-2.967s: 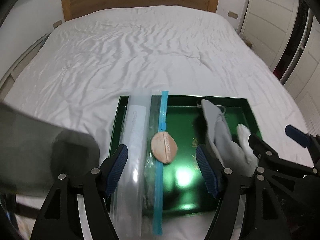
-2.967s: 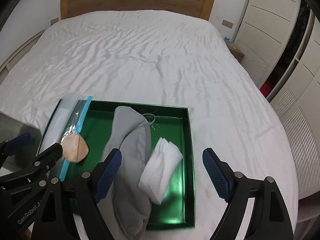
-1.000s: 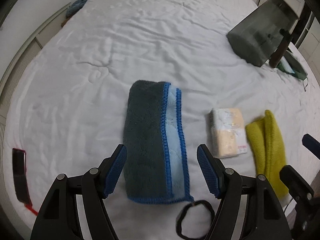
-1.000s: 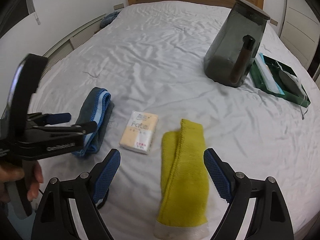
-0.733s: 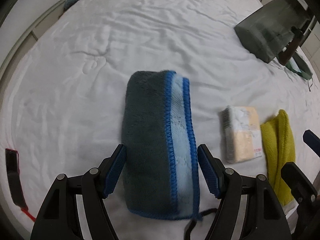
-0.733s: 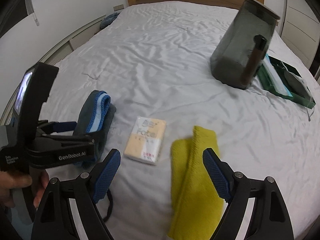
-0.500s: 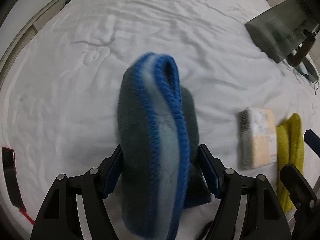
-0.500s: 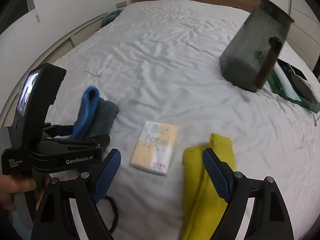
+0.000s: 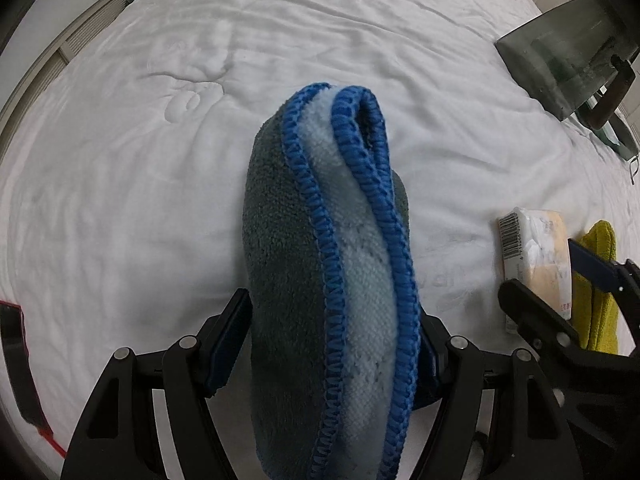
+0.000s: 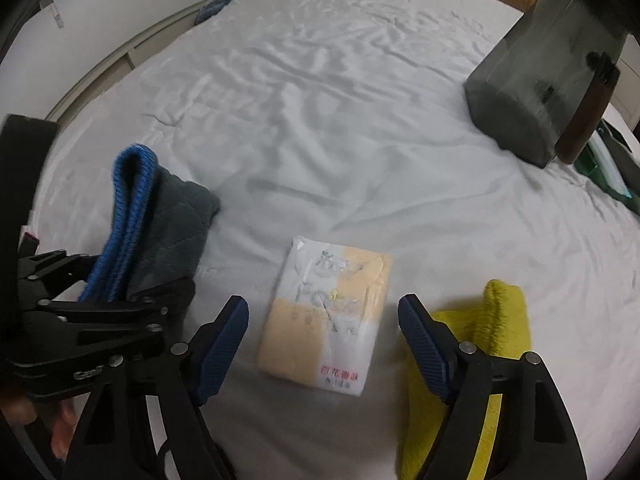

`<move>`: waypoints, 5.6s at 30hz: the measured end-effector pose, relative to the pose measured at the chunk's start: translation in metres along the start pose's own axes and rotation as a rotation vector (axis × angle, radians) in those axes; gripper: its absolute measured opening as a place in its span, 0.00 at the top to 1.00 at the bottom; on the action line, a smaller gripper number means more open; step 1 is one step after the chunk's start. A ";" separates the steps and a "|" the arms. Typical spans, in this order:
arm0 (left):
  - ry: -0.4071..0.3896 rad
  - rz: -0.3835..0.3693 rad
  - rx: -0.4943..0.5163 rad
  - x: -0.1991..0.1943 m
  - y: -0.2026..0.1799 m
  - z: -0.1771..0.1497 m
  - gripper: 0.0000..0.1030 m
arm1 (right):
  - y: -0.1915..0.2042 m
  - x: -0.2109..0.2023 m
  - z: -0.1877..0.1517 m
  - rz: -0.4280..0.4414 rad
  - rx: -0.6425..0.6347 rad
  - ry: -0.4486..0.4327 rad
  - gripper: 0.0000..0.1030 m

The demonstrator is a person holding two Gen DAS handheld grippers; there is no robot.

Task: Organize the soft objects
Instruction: 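Grasp the grey-blue towel with the left tool while the right tool grasps the tissue pack, then carry the grey-blue towel and tissue pack over the green tray with both tools, then lower the towel and tissue pack into the tray and open both tools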

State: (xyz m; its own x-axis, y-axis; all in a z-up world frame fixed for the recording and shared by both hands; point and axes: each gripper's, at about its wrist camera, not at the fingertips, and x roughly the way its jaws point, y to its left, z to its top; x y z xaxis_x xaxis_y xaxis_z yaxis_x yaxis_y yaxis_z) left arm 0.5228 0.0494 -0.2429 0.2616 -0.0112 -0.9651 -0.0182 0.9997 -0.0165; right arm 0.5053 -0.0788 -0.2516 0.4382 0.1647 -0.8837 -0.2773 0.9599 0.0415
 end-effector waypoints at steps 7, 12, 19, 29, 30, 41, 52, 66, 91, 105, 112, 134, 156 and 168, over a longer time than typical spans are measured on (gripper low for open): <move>0.006 0.007 0.007 0.005 -0.004 0.005 0.35 | 0.006 0.017 0.002 -0.021 -0.021 0.016 0.43; -0.001 0.008 0.026 0.005 -0.010 0.006 0.42 | 0.008 0.016 0.000 -0.021 -0.035 -0.005 0.46; -0.020 0.005 0.021 0.001 -0.015 0.007 0.62 | 0.016 0.008 -0.004 -0.026 -0.098 -0.037 0.47; -0.071 0.039 0.016 -0.017 -0.014 0.004 0.73 | 0.015 -0.013 -0.010 -0.004 -0.128 -0.086 0.48; -0.078 0.047 0.018 -0.019 -0.016 0.004 0.74 | 0.015 -0.014 -0.011 0.000 -0.129 -0.089 0.48; -0.127 0.117 0.005 -0.050 -0.034 0.005 0.76 | -0.008 -0.064 -0.015 0.039 -0.117 -0.138 0.48; -0.155 0.088 0.070 -0.115 -0.125 0.003 0.76 | -0.110 -0.167 -0.030 -0.005 -0.078 -0.182 0.48; -0.214 -0.209 0.127 -0.163 -0.347 0.064 0.76 | -0.322 -0.253 -0.025 -0.171 -0.002 -0.221 0.48; -0.348 -0.109 0.014 -0.073 -0.479 0.225 0.76 | -0.468 -0.164 0.095 -0.225 -0.022 -0.318 0.48; -0.355 -0.062 0.010 -0.042 -0.487 0.240 0.76 | -0.493 -0.090 0.139 -0.249 0.020 -0.290 0.48; -0.355 -0.044 0.021 -0.032 -0.493 0.245 0.76 | -0.501 -0.057 0.149 -0.247 0.029 -0.248 0.48; -0.324 -0.022 0.016 -0.009 -0.500 0.256 0.75 | -0.506 -0.034 0.154 -0.246 0.017 -0.224 0.48; -0.294 -0.004 0.017 0.013 -0.506 0.263 0.73 | -0.515 -0.009 0.161 -0.249 0.014 -0.197 0.47; -0.283 0.001 0.011 0.020 -0.503 0.265 0.73 | -0.517 -0.001 0.160 -0.242 0.020 -0.188 0.46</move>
State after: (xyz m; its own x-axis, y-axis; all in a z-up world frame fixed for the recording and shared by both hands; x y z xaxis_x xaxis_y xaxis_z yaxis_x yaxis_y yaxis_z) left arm 0.7924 -0.4477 -0.1845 0.5203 -0.0048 -0.8540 -0.0089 0.9999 -0.0111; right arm 0.7852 -0.5389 -0.1976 0.6405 -0.0322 -0.7672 -0.1295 0.9803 -0.1492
